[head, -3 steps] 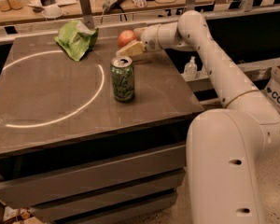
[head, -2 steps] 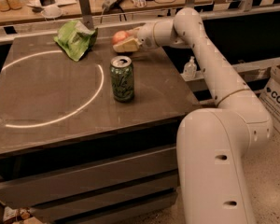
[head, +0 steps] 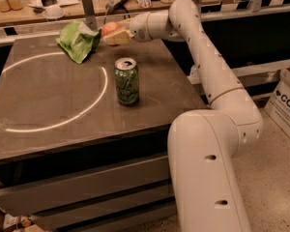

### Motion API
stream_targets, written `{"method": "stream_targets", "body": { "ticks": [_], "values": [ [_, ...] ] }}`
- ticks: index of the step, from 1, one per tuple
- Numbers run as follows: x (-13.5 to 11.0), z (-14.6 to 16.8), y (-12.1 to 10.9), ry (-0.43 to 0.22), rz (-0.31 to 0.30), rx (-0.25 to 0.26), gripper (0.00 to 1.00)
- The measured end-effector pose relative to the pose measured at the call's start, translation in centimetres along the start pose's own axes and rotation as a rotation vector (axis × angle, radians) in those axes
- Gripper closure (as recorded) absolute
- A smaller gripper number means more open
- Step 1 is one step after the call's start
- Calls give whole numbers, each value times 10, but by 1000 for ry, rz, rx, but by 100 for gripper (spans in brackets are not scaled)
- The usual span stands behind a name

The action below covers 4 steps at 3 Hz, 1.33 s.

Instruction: Move apple near green rice chip bag

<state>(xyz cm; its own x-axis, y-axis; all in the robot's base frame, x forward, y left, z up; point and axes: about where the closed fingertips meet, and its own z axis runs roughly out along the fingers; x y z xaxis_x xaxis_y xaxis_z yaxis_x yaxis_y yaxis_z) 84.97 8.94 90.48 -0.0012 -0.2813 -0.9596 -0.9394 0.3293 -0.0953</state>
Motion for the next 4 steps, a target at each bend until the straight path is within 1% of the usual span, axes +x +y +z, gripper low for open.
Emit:
{"method": "stream_targets", "body": {
  "ticks": [1, 2, 3, 4],
  "values": [
    [6, 18, 17, 35, 19, -64, 100],
    [23, 27, 28, 87, 42, -110, 94],
    [40, 33, 30, 134, 59, -117, 71],
    [50, 39, 26, 167, 48, -91, 48]
  ]
}}
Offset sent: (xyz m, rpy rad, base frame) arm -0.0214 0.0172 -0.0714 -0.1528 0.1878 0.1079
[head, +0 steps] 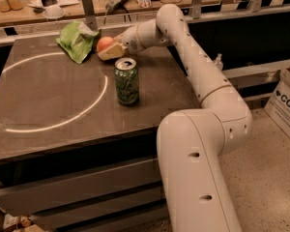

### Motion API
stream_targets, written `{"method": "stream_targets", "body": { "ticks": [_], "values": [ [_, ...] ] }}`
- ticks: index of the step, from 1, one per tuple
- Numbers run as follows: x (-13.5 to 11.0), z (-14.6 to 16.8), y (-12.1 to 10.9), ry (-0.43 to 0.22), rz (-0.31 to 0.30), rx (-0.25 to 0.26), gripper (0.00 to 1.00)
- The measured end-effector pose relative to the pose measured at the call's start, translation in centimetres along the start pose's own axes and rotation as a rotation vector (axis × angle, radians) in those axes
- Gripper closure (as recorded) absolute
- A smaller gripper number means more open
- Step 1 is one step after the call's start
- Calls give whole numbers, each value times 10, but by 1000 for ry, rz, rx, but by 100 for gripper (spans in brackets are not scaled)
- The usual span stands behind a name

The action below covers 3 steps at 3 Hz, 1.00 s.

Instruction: Move apple near green rice chip bag

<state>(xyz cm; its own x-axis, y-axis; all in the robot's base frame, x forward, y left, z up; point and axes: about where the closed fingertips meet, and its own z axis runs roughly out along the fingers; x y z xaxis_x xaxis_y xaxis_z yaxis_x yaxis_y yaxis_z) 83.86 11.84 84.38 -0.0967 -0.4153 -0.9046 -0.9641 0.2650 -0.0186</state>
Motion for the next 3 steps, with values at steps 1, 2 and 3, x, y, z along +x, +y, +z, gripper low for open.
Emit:
{"method": "stream_targets", "body": {
  "ticks": [1, 2, 3],
  "values": [
    [0, 0, 0, 0, 0, 0, 24],
    [-1, 0, -8, -1, -7, 44, 2],
    [-4, -15, -22, -22, -3, 134, 0]
  ]
}}
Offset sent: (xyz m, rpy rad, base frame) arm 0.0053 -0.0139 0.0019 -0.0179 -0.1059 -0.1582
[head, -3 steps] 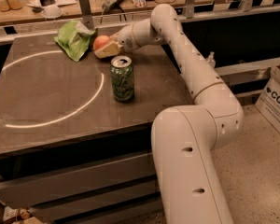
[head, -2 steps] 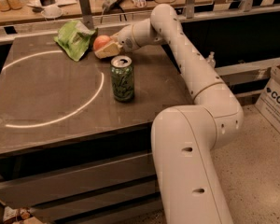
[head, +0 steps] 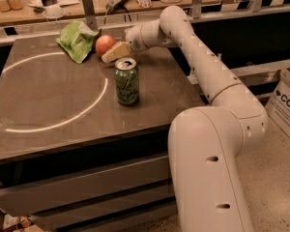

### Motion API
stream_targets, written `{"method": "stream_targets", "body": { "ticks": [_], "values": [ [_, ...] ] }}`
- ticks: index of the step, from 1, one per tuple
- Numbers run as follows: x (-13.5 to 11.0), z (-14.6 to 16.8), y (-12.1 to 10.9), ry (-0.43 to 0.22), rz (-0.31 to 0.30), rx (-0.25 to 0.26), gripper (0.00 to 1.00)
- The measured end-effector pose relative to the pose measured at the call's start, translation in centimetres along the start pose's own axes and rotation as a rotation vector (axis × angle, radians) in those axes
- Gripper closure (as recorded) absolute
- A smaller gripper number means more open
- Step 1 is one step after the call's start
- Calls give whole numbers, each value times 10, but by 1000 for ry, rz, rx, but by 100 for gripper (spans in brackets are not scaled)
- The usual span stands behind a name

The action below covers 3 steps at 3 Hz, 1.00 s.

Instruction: Move apple near green rice chip bag

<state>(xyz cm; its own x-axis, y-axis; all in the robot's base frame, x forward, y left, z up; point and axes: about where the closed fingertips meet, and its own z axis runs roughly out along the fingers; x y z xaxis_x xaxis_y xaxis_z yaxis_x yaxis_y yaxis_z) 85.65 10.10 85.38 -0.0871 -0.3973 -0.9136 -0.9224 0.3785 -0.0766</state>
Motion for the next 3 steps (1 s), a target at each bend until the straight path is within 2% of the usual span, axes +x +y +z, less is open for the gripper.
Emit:
{"method": "stream_targets", "body": {
  "ticks": [1, 2, 3],
  "values": [
    [-2, -41, -20, -16, -9, 132, 0],
    [9, -122, -48, 27, -15, 324, 0],
    [9, -201, -67, 95, -35, 529, 0]
  ]
}}
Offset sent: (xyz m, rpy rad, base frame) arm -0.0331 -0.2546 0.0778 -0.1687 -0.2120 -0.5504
